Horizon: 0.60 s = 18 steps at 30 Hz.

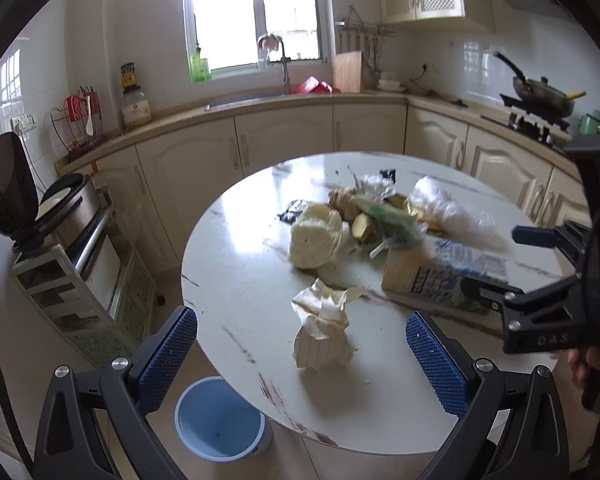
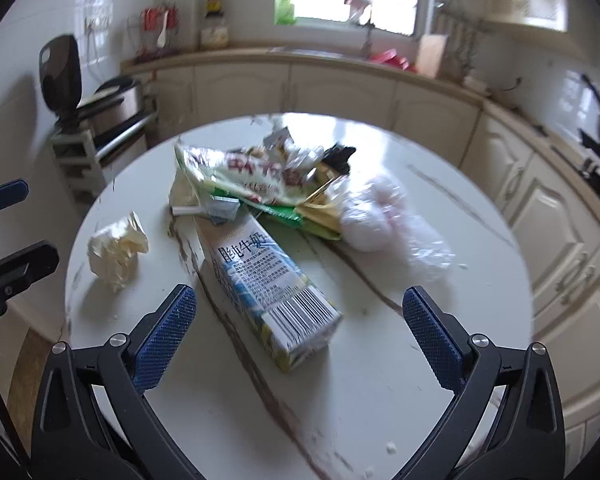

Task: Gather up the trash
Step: 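Grasp the crumpled paper with the left tool while the right tool grasps the milk carton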

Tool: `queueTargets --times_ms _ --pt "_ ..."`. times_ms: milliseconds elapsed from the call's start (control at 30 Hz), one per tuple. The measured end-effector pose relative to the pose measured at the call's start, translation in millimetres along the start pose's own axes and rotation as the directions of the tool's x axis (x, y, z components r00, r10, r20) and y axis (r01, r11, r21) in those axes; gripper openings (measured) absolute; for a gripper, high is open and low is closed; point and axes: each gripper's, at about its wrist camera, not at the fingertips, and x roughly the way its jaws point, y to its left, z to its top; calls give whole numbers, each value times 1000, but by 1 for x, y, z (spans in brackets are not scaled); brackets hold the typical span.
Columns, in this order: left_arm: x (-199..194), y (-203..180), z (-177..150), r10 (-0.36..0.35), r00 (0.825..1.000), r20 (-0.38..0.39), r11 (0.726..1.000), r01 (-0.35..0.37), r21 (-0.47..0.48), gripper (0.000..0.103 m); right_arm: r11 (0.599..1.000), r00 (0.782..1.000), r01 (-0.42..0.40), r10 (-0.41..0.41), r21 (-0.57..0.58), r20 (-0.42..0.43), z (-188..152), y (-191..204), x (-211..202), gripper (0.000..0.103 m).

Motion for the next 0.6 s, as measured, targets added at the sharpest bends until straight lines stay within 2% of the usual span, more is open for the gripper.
queueTargets --times_ms 67,167,233,300,367,400,433,500,567,600 --pt "16 5 6 -16 999 -30 1000 15 -8 102 1000 1000 -19 19 -20 -25 3 -3 17 102" --pt "48 13 19 -41 997 -71 999 40 -25 102 996 995 -79 76 -37 -68 5 -7 32 90" --pt "69 16 26 -55 993 -107 998 51 -42 102 990 988 -136 134 -32 -74 3 -8 35 73" --pt "89 18 36 -61 990 -130 998 56 -43 102 984 981 -174 171 -28 -88 1 -8 40 63" --pt "108 21 45 -63 988 -143 997 56 -48 102 979 975 -203 201 -16 -93 -3 -9 44 59" --pt "115 23 50 -60 989 -138 997 53 -49 102 975 972 -222 221 -1 -84 -5 -11 43 53" --pt "122 24 53 -56 990 -129 998 51 -44 102 969 966 -247 247 12 -81 -7 -13 43 41" --pt "137 20 60 -52 990 -134 998 49 -29 100 962 960 -270 271 28 -66 -10 -14 40 39" --pt "151 19 64 -75 986 -150 997 71 -31 89 970 969 -240 241 23 -52 -12 -13 36 37" --pt "154 18 63 -81 989 -126 996 78 -32 86 970 970 -240 242 35 -40 -13 -14 32 37"
